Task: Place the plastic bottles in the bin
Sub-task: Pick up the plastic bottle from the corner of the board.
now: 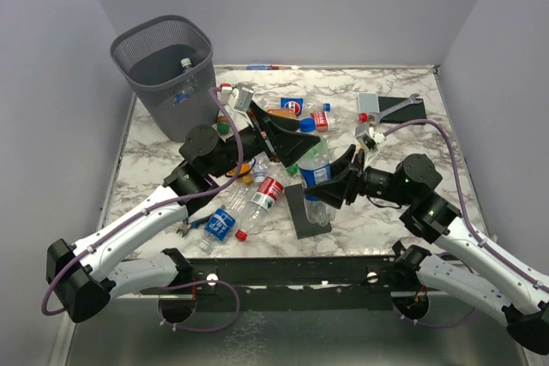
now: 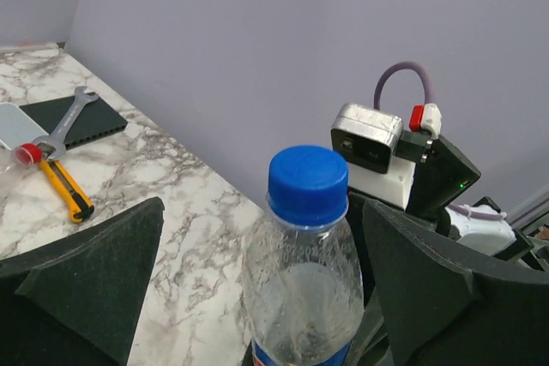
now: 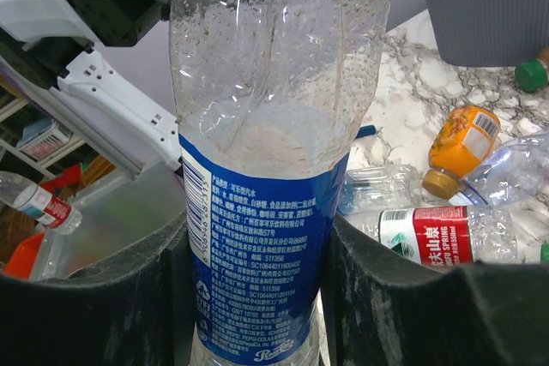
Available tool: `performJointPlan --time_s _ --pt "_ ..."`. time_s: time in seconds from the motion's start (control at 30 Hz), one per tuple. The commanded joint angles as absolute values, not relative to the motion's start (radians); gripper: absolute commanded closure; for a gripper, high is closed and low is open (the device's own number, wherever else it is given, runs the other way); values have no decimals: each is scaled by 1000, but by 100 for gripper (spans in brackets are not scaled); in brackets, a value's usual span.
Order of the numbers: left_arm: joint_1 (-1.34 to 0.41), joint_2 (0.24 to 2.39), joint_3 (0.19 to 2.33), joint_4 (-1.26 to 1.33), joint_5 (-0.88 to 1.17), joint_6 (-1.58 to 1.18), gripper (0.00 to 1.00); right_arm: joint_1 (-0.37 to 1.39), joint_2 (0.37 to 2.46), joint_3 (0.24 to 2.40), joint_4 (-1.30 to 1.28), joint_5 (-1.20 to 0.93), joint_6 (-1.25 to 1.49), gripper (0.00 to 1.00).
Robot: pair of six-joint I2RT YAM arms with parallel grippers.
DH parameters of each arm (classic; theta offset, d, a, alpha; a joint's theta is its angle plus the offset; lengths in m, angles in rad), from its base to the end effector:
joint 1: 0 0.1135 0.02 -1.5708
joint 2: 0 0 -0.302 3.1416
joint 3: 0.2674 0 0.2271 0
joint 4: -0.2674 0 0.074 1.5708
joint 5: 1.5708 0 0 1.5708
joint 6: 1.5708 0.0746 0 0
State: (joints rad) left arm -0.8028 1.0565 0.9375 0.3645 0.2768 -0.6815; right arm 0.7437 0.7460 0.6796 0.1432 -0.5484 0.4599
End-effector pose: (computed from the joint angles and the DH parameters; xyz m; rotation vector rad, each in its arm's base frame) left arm 0.1503 -0.1850 0.4454 0.3491 1.4435 -1.4164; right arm 0.0899 0.1356 0.3744 -0.7061 1.5124 1.3467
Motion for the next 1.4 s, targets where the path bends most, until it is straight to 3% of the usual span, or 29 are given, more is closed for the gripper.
performJointPlan --time_s 0.0,0.13,0.53,0.6,0.7,0.73,0.77,0.97,1.2,1.37 --pt "-802 1086 996 421 306 -686 1 754 754 696 145 -596 430 50" --pt "-803 1111 1013 422 333 -698 8 761 769 713 133 -606 418 50" --pt "-802 1092 1001 423 351 -703 65 764 767 707 118 -589 413 47" --pt "-802 1092 1000 423 356 -700 76 764 767 709 107 -581 417 38" --pt "-803 1090 1001 418 349 -685 99 764 777 728 67 -554 431 11" --pt "-803 1085 1001 401 325 -674 100 763 779 734 58 -550 439 2" --pt "-803 1078 1001 389 299 -659 100 763 778 740 52 -547 446 0" --pt "-803 1031 1009 317 156 -571 100 764 757 805 7 -534 496 0" --pt "-802 952 1113 271 -186 -258 100 763 683 959 -178 -369 495 0" --pt "-802 980 1266 328 -371 -15 100 764 587 956 -270 -102 486 0"
